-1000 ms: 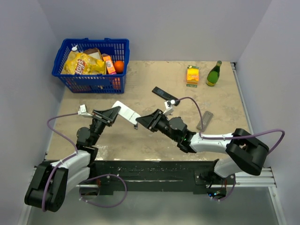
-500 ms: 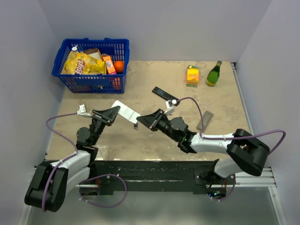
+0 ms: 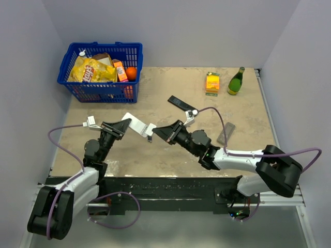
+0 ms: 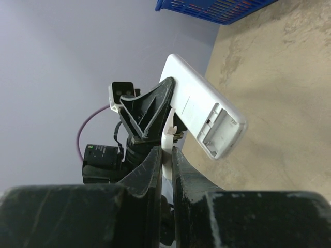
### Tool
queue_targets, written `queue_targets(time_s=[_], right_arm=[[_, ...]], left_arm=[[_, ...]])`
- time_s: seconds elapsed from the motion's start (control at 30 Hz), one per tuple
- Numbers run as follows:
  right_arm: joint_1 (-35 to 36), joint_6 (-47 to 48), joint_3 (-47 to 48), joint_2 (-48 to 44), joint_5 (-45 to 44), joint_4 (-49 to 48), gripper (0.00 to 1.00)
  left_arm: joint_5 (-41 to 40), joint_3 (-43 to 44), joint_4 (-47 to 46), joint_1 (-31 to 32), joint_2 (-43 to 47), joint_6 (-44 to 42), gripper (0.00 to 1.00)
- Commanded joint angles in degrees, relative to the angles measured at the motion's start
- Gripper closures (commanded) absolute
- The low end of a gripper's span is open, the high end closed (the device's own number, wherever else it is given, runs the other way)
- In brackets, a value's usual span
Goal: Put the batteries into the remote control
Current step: Remove the battery cover from the remote control, then place the battery cover at the center of the board.
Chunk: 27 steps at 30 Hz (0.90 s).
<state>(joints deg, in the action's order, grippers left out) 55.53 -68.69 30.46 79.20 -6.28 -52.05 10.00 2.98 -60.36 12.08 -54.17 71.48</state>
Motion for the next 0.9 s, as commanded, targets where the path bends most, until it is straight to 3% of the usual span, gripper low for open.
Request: queue_targets(time_s=[0.0,0.2,0.5,0.87], right_arm=[[-1.4,1.9,-2.8,-4.1,-0.9,2.6,1.00],[-5.5,2.9,-8.8,-6.2,1.6,7.0,1.00],[-6.7,5.7,-8.6,0.7,7.8,9.0,1.00],[-6.7,-0.4,-10.8,19.8,17.0,-16.0,1.00]], left_arm=[[-1.9,-0.2,4.8,-4.3,4.1,-4.9,1.00],[-1.6,1.4,12.9,-7.6,8.6,-7.3,1.00],[3.4,4.1,14.4,-7.7,7.9,-9.1,1.00],[10.7,4.5,10.6,-7.8,5.1,-8.1,1.00]])
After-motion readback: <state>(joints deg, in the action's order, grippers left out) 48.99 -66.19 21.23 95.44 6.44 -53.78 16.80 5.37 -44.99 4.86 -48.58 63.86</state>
